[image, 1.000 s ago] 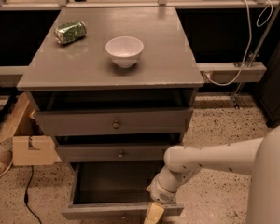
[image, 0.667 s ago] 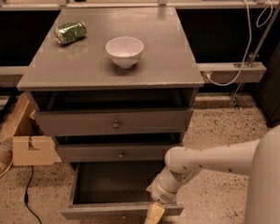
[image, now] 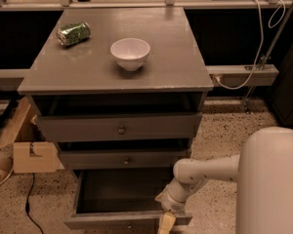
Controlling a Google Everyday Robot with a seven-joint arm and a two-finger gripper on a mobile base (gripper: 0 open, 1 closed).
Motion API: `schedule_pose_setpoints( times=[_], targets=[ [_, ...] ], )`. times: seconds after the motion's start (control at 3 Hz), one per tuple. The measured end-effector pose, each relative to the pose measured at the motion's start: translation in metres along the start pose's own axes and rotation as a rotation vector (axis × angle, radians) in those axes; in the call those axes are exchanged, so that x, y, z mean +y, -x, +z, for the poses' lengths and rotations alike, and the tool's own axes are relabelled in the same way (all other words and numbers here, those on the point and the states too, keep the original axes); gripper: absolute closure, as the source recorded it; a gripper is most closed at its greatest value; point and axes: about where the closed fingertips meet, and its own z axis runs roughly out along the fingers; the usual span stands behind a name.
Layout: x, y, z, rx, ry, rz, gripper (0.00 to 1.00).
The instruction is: Close bottom drawer
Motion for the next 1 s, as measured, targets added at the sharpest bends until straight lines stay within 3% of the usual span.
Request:
schedule_pose_setpoints(
  times=[0.33,1.0],
  targets=[
    [-0.024,-0.034,0.035,0.006,0.025,-0.008,0.11],
    [-0.043,-0.079,0.071,-0.008,0.044,0.039,0.57]
  ],
)
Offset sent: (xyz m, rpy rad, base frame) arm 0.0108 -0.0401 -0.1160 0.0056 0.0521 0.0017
